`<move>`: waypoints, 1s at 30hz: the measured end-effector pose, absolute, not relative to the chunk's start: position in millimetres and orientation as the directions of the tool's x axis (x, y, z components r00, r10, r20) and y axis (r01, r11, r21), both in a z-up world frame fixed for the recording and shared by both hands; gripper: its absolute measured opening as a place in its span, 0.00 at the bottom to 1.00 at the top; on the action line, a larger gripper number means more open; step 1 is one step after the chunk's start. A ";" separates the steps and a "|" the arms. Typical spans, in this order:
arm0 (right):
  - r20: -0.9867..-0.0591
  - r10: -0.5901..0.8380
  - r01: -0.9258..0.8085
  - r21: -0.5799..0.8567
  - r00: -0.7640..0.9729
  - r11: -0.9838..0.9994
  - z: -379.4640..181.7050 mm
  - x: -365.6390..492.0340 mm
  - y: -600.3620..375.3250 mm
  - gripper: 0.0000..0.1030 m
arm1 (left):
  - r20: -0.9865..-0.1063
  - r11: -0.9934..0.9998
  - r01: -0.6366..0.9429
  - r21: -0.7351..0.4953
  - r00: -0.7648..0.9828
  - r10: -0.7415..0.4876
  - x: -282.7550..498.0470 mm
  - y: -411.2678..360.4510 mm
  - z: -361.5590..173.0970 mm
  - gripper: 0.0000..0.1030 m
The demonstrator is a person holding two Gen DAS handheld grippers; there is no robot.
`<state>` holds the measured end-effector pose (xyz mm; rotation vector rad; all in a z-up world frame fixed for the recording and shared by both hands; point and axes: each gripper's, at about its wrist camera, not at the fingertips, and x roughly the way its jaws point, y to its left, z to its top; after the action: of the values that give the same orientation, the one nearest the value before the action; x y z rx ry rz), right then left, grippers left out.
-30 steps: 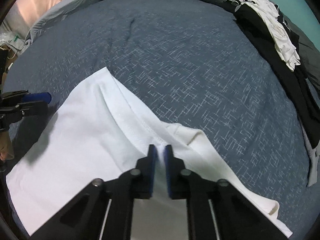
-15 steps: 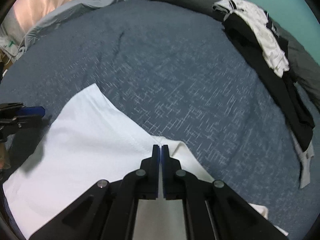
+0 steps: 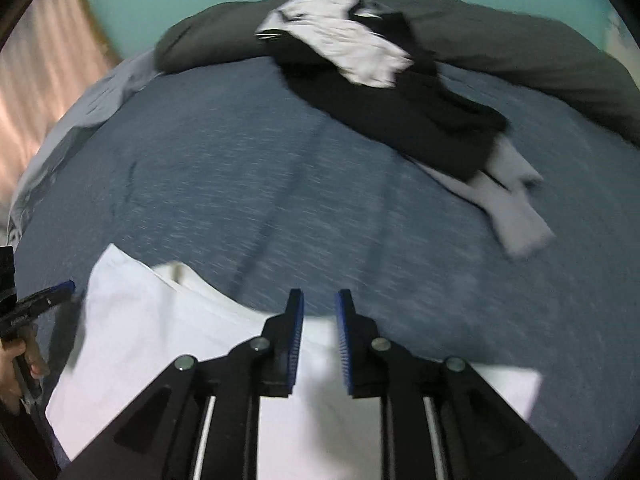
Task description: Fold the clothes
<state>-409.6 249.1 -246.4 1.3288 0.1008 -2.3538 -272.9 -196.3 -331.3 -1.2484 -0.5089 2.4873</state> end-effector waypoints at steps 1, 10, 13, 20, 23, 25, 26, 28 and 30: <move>-0.837 -0.329 0.399 0.148 -0.437 -0.905 -248.4 -407.1 257.8 0.17 | -0.701 -0.886 -0.115 -0.450 -0.569 0.430 -275.6 -195.4 -331.1 0.36; -0.878 -0.207 0.211 0.125 -0.431 -0.969 -279.7 -387.7 335.6 0.31 | -0.706 -0.879 -0.121 -0.460 -0.550 0.446 -309.7 -185.8 -332.3 0.40; -0.883 -0.185 0.153 0.130 -0.433 -0.980 -285.1 -384.2 359.9 0.33 | -0.690 -0.853 -0.090 -0.514 -0.547 0.474 -320.5 -191.6 -338.6 0.40; -0.868 -0.249 0.070 0.243 -0.429 -0.967 -297.6 -386.1 386.9 0.34 | -0.681 -0.831 -0.057 -0.553 -0.544 0.490 -339.3 -194.6 -349.0 0.39; -0.875 -0.235 0.075 0.225 -0.424 -0.971 -301.2 -391.9 383.8 0.34 | -0.691 -0.845 -0.084 -0.528 -0.536 0.485 -342.4 -186.8 -350.6 0.34; -0.870 -0.239 0.062 0.236 -0.432 -0.970 -302.7 -393.7 385.7 0.31 | -0.690 -0.844 -0.090 -0.529 -0.532 0.490 -342.9 -185.4 -353.2 0.14; -0.861 -0.244 0.058 0.244 -0.445 -0.968 -302.0 -393.0 386.7 0.19 | -0.689 -0.842 -0.092 -0.532 -0.531 0.493 -343.0 -185.2 -354.7 0.07; -0.846 -0.252 0.053 0.258 -0.470 -0.965 -300.8 -392.5 387.5 0.07 | -0.688 -0.844 -0.107 -0.526 -0.529 0.496 -342.2 -184.0 -354.8 0.04; -0.842 -0.244 0.072 0.239 -0.482 -0.968 -299.3 -393.0 382.1 0.04 | -0.684 -0.854 -0.122 -0.506 -0.547 0.484 -340.1 -183.5 -348.4 0.04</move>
<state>-393.0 382.1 -299.3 1.4863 -0.2542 -2.5435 -340.1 -183.5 -348.4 -1.2509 -0.5791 2.4207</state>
